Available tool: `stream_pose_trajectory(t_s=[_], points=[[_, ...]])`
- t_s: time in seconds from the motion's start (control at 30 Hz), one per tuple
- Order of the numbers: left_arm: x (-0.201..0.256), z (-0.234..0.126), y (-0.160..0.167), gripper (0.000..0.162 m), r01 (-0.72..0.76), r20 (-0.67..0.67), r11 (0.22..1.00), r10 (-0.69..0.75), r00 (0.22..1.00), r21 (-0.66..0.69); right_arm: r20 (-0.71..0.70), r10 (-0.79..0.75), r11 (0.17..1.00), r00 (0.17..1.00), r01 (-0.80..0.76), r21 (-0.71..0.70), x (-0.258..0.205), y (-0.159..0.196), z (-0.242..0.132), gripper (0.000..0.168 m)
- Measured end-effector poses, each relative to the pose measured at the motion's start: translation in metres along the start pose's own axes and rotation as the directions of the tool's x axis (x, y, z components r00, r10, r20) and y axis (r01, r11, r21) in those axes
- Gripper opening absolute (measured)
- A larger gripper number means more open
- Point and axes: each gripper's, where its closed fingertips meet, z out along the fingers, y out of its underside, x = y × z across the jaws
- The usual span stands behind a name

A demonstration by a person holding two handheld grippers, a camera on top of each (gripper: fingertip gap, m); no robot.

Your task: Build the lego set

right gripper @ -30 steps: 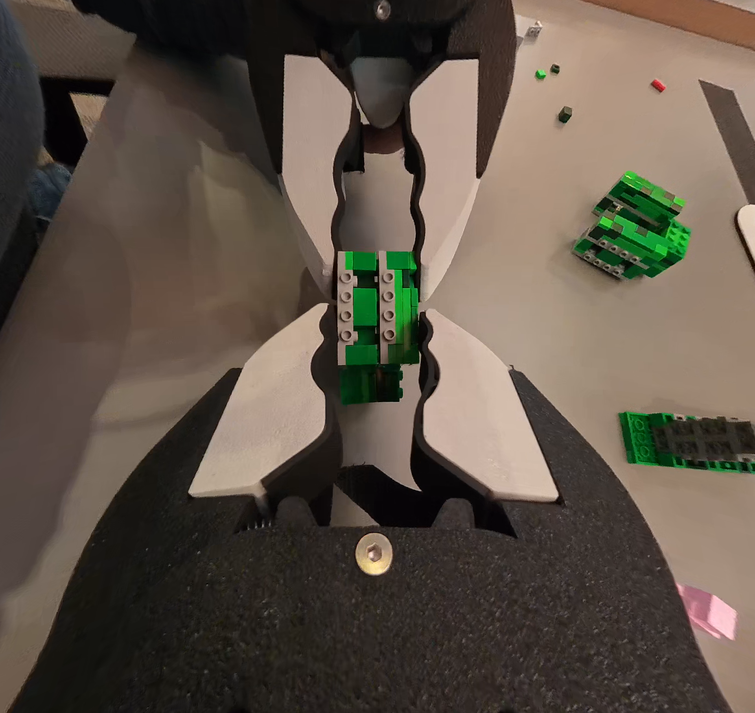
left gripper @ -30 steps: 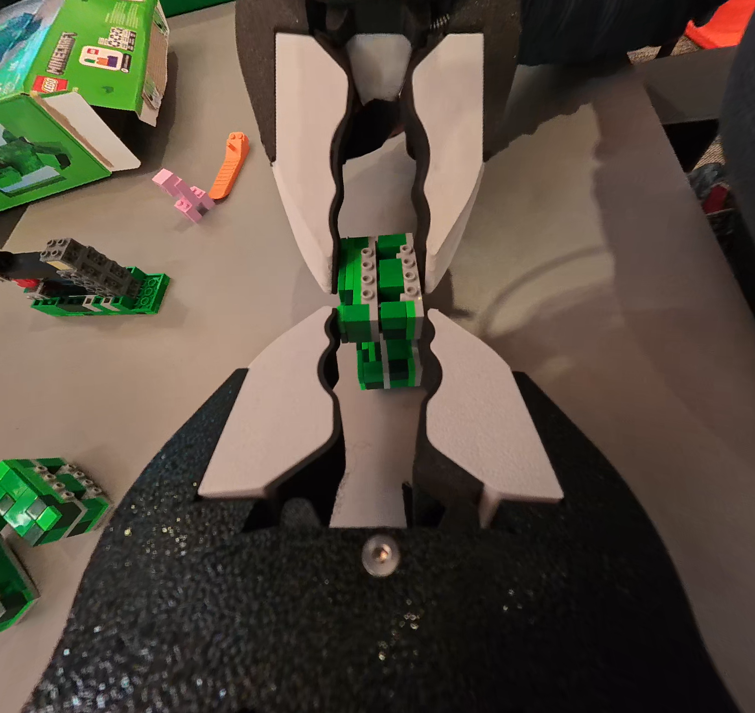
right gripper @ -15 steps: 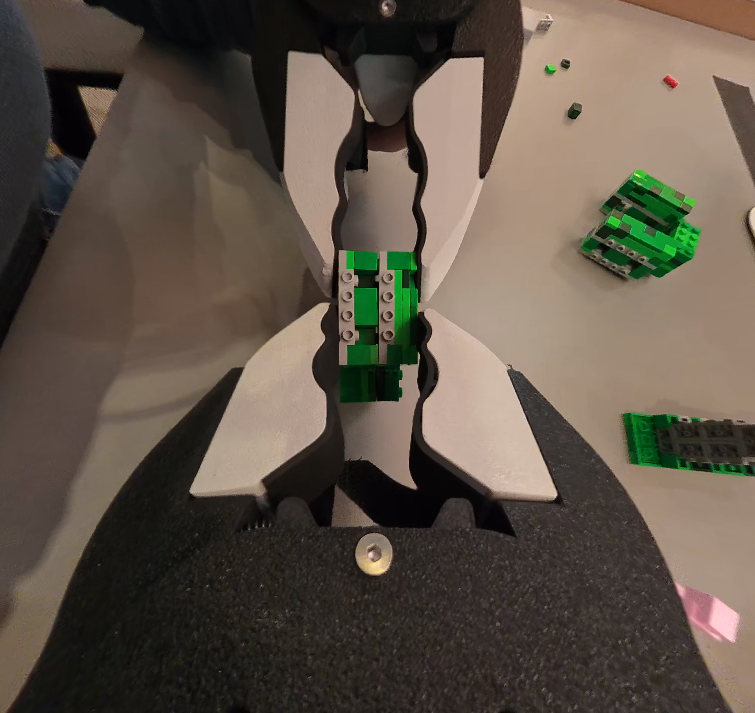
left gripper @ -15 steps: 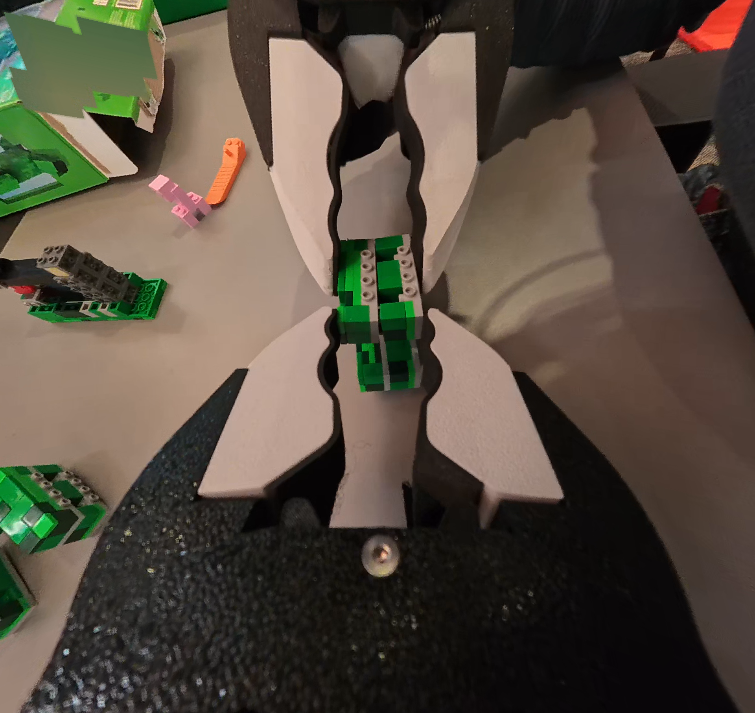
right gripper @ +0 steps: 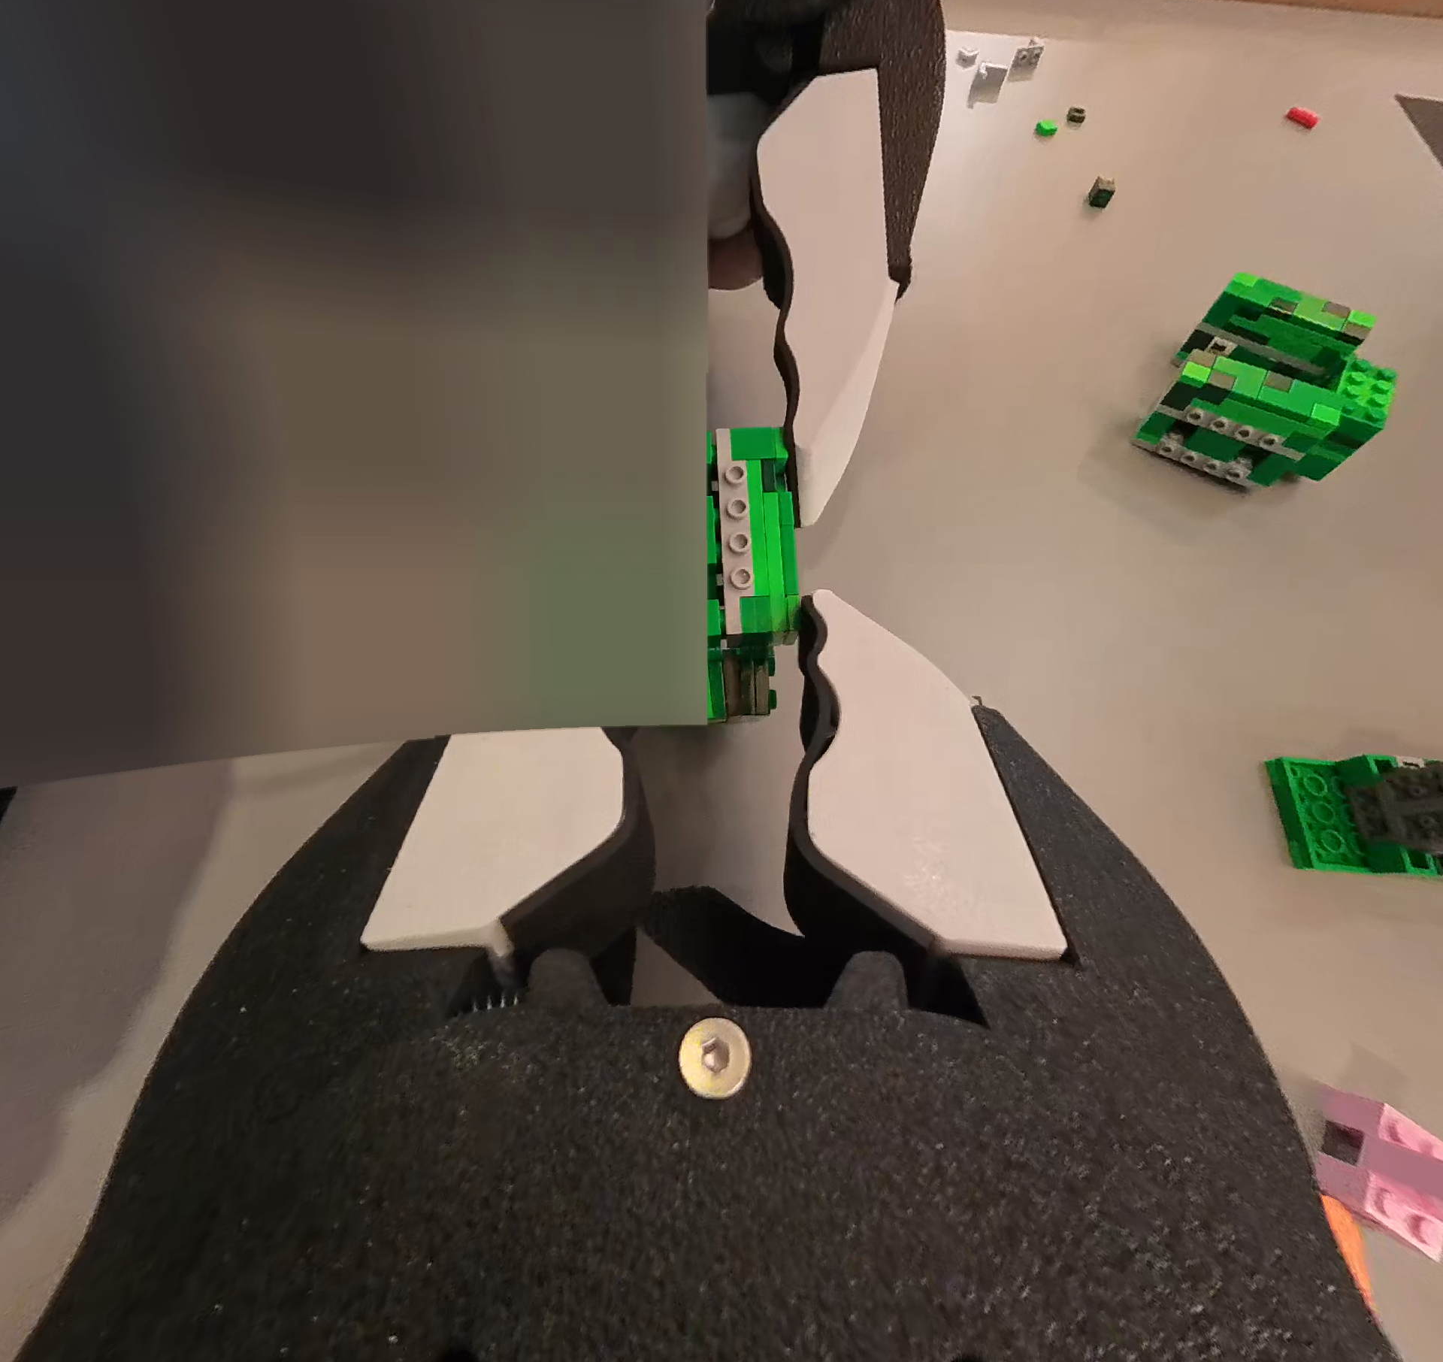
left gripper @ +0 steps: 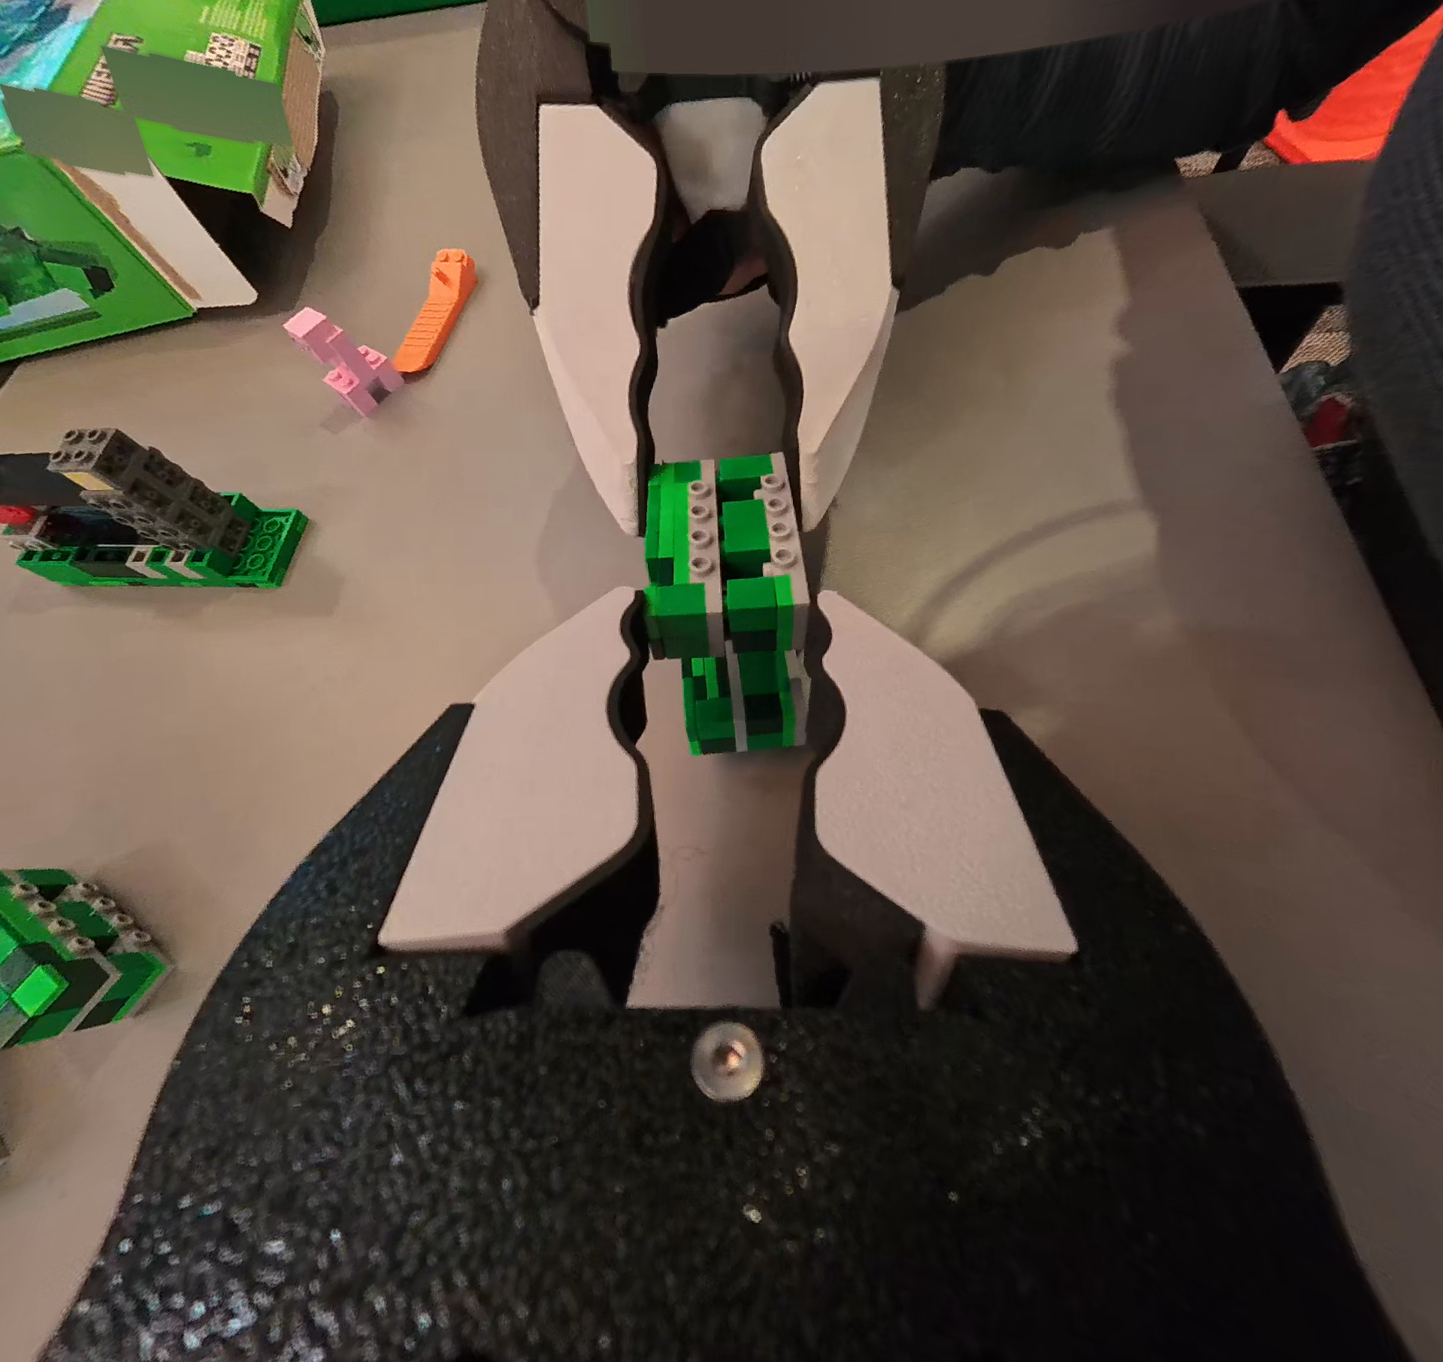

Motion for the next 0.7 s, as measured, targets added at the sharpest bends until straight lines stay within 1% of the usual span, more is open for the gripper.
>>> stream_pose_trajectory(t_s=[0.13,0.3,0.47,0.53,0.57,0.63,0.7], points=[[0.0,0.0,-0.002,0.038,0.038,-0.02,0.999,-0.038,0.999,0.006,0.023,0.038,0.999,0.999,-0.038,0.014,0.001,0.0,0.0,0.037],[-0.003,-0.006,-0.014,0.038,0.119,-0.064,0.993,-0.119,0.991,-0.001,0.079,0.114,0.985,0.99,-0.123,0.121,0.003,-0.011,-0.008,0.036],[-0.007,-0.005,-0.015,0.038,0.141,-0.068,0.982,-0.151,0.986,-0.128,0.056,0.126,0.979,0.99,-0.133,0.154,0.007,-0.011,-0.008,0.039],[-0.01,-0.005,-0.014,0.038,0.164,-0.07,0.97,-0.179,0.981,-0.178,0.049,0.116,0.983,0.992,-0.121,0.14,0.005,-0.011,-0.005,0.051],[-0.01,-0.005,-0.014,0.038,0.166,-0.078,0.966,-0.184,0.98,-0.198,0.031,0.103,0.987,0.994,-0.106,0.122,0.006,-0.009,-0.004,0.052],[-0.008,-0.005,-0.015,0.038,0.158,-0.099,0.963,-0.182,0.978,-0.217,-0.005,0.078,0.991,0.997,-0.077,0.113,0.009,-0.008,-0.003,0.039],[-0.009,-0.006,-0.016,0.038,0.144,-0.089,0.964,-0.167,0.982,-0.225,-0.016,0.08,0.988,0.997,-0.077,0.132,0.01,-0.011,-0.004,0.039]])
